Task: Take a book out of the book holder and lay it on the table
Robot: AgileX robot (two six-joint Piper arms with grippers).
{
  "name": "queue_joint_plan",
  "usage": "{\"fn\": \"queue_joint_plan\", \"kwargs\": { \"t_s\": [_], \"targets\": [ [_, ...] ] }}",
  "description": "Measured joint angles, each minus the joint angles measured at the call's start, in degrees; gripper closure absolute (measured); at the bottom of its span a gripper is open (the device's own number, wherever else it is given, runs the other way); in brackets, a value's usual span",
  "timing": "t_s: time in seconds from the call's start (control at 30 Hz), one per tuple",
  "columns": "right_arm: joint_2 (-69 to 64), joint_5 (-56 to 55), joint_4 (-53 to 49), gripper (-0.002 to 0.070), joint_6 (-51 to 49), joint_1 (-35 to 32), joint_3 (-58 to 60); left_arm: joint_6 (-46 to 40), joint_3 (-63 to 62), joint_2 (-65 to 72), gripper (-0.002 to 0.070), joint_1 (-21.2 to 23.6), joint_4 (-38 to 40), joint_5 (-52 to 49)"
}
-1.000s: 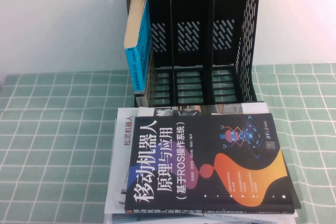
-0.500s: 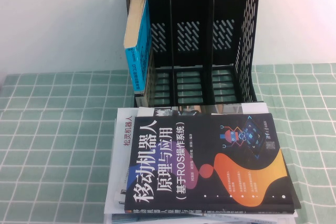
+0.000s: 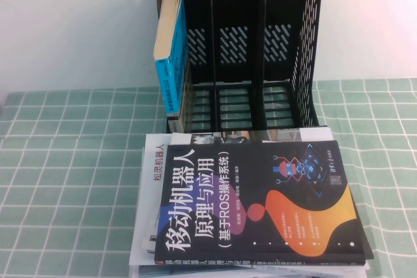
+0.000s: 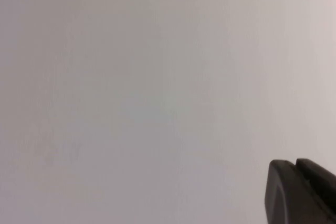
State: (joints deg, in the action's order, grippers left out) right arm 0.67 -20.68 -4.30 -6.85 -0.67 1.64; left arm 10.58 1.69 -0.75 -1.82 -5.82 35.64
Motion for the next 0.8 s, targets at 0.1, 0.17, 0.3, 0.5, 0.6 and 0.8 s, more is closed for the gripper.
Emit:
{"fn": "queue_joint_plan", "kwargs": {
  "t_s": [0.1,0.17,0.3,0.5,0.6,0.8],
  "targets": [
    [0.0,-0.4,0.1,0.0678,3.6,0.0,0.0,0.1,0.0,0.0,0.0678,0.0,1.3,3.2],
    [0.0,-0.5,0.1,0.0678,6.9,0.0,0.0,0.3,0.0,0.0,0.0678,0.0,3.8,2.6],
    [0.0,2.1,0.1,0.0678,9.9,0.0,-0.4,2.2,-4.0,0.0,0.0678,0.0,6.2,-15.6],
    [0.0,20.0,-0.2,0.0678,10.9,0.0,-8.8,4.1,-17.6,4.2,0.0678,0.0,7.1,-42.4],
    [-1.3,23.8,-0.3,0.0678,11.2,0.0,-12.4,4.2,-21.9,11.3,0.0678,0.0,9.5,-48.9],
    [-11.8,21.9,-1.0,0.0678,11.2,0.0,-14.5,-9.9,-31.9,30.0,0.0678,-1.2,24.9,-56.5]
  ]
}}
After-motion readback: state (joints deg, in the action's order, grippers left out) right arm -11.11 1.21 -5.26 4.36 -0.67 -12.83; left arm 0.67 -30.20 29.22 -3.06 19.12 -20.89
